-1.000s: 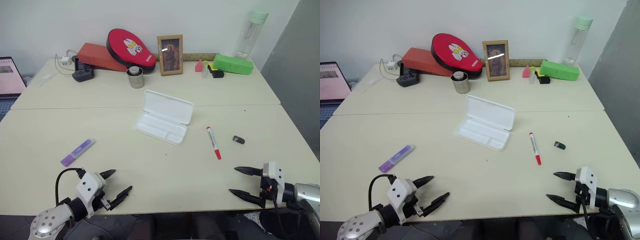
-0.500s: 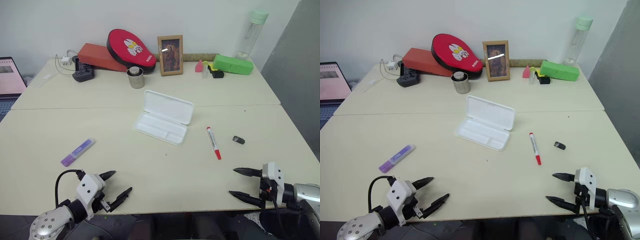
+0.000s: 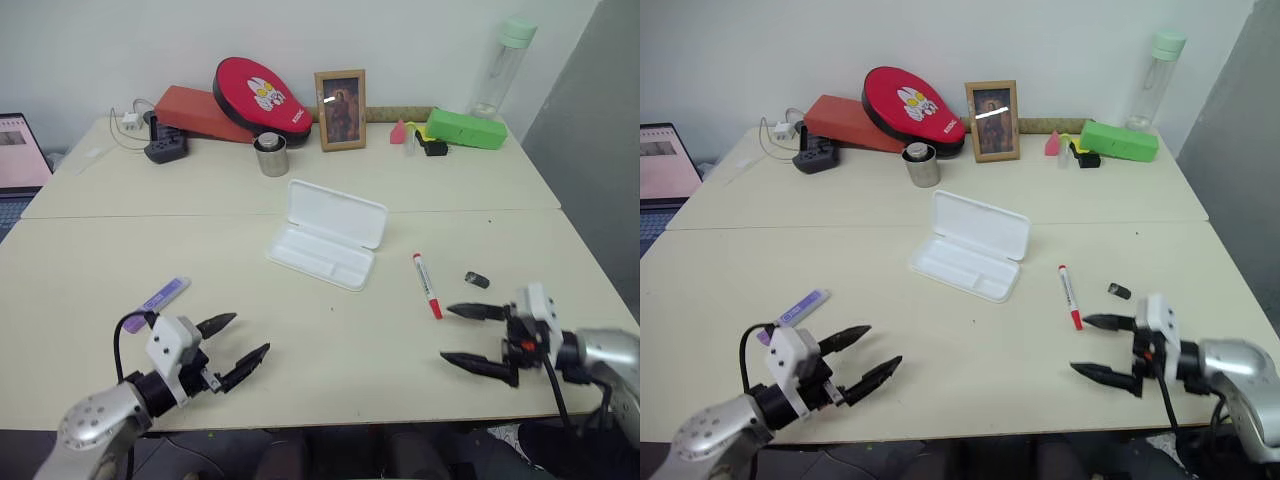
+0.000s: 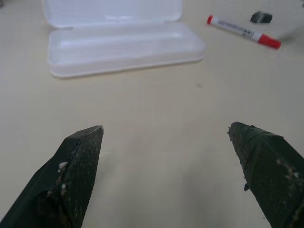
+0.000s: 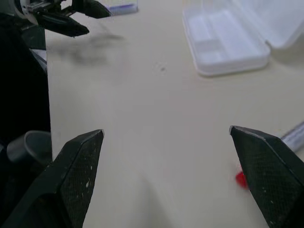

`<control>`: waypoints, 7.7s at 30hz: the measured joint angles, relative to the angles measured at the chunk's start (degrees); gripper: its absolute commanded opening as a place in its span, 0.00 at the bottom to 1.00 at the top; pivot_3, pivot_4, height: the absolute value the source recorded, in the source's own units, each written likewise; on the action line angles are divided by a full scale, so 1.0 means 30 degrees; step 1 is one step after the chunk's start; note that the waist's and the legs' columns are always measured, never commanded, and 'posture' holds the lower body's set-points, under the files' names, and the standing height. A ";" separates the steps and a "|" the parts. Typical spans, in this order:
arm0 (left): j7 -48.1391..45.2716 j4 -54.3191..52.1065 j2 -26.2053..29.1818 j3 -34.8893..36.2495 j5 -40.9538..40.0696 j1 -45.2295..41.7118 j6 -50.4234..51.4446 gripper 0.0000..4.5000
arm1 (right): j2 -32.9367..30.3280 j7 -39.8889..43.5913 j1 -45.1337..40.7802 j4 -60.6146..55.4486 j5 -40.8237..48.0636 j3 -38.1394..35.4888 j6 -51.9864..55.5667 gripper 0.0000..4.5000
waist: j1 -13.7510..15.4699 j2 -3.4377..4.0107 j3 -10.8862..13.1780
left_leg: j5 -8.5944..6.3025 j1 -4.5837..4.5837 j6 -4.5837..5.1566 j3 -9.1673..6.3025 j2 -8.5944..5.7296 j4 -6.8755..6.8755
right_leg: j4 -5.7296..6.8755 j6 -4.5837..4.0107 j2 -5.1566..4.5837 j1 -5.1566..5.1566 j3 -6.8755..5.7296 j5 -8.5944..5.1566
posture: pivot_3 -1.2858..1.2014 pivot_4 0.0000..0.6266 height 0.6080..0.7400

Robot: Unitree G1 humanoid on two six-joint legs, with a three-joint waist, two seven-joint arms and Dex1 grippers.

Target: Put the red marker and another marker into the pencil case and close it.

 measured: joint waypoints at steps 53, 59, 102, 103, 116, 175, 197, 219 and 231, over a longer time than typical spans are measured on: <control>0.0085 -0.2725 0.3631 0.3931 -0.6224 -0.2450 0.6175 1.00 | 0.8784 -0.8236 -1.1594 0.5305 -0.8544 1.1160 0.7756 0.00 | -0.0139 -0.0021 0.0023 | -0.0020 -0.0132 -0.0027 0.0025 -0.0021 -0.0012 | 0.0062 -0.0078 0.0017 -0.0201 0.0034 0.0047 | 0.52 0.24 1.00; -0.0124 -0.2876 0.3639 0.4106 -0.6227 -0.1777 0.6175 1.00 | 0.5666 -0.3739 -1.1610 0.5499 -0.8543 1.1195 0.3179 0.00 | -0.0120 -0.0014 0.0030 | -0.0020 -0.0164 -0.0026 0.0029 -0.0029 -0.0008 | 0.0050 -0.0076 0.0018 -0.0218 0.0024 0.0046 | 0.52 0.24 1.00; -0.1645 -0.4094 0.4183 0.5551 -0.6176 -0.0154 0.6510 1.00 | 0.5621 0.0845 -0.9974 0.5886 -1.1060 1.2145 -0.2512 0.00 | -0.0111 -0.0010 0.0035 | -0.0019 -0.0170 -0.0031 0.0024 0.0014 -0.0007 | 0.0048 -0.0093 0.0015 -0.0226 0.0026 0.0054 | 0.52 0.24 1.00; -0.1645 -0.4094 0.4183 0.5551 -0.6178 -0.0165 0.6514 1.00 | 0.5620 0.0862 -0.9974 0.5887 -1.1060 1.2144 -0.2517 0.00 | -0.0111 -0.0010 0.0035 | -0.0019 -0.0169 -0.0031 0.0023 0.0015 -0.0007 | 0.0049 -0.0093 0.0016 -0.0226 0.0026 0.0054 | 0.52 0.24 1.00; -0.1623 -0.4094 0.4191 0.5163 -0.6174 -0.0450 0.6600 1.00 | 0.5598 0.1166 -0.9974 0.5770 -1.0684 1.1656 -0.2684 0.65 | -0.0109 -0.0010 0.0035 | -0.0019 -0.0170 -0.0031 0.0023 0.0013 -0.0007 | 0.0049 -0.0093 0.0016 -0.0224 0.0025 0.0054 | 0.52 0.24 1.00; -0.2448 -0.2798 0.3936 -0.0789 -0.5027 -0.5966 0.6095 1.00 | 0.7843 -1.3172 -0.8126 -0.3271 -0.6205 0.3745 1.7499 0.99 | -0.0118 0.0007 0.0039 | -0.0016 -0.0235 -0.0024 -0.0006 -0.0024 0.0004 | 0.0070 -0.0091 0.0063 -0.0263 0.0013 0.0057 | 0.52 0.24 1.00; -0.2007 -0.2901 0.3959 -0.0788 -0.5303 -0.6045 0.6251 1.00 | 0.8485 -1.5268 -0.7129 -0.2470 -0.6726 0.6430 1.6429 0.95 | -0.0148 0.0007 0.0039 | -0.0016 -0.0229 -0.0024 -0.0002 -0.0021 0.0005 | 0.0075 -0.0091 0.0068 -0.0264 0.0017 0.0057 | 0.52 0.24 1.00; -0.1605 -0.3301 0.4019 -0.0788 -0.5389 -0.6314 0.6493 1.00 | 0.7007 -1.5190 -0.7334 -0.1757 -0.6907 0.6221 1.5650 0.05 | -0.0106 0.0003 0.0036 | -0.0016 -0.0227 -0.0024 -0.0003 -0.0036 0.0012 | 0.0070 -0.0088 0.0059 -0.0250 0.0014 0.0058 | 0.52 0.24 1.00; -0.1329 -0.3298 0.4148 0.1452 -0.5307 -0.4065 0.6530 1.00 | 0.1436 -1.0607 -0.8833 -0.2287 -0.5243 0.4205 1.4462 0.05 | -0.0173 0.0013 0.0043 | -0.0020 -0.0232 -0.0018 0.0016 -0.0001 -0.0003 | 0.0050 -0.0089 0.0051 -0.0265 0.0022 0.0055 | 0.52 0.24 1.00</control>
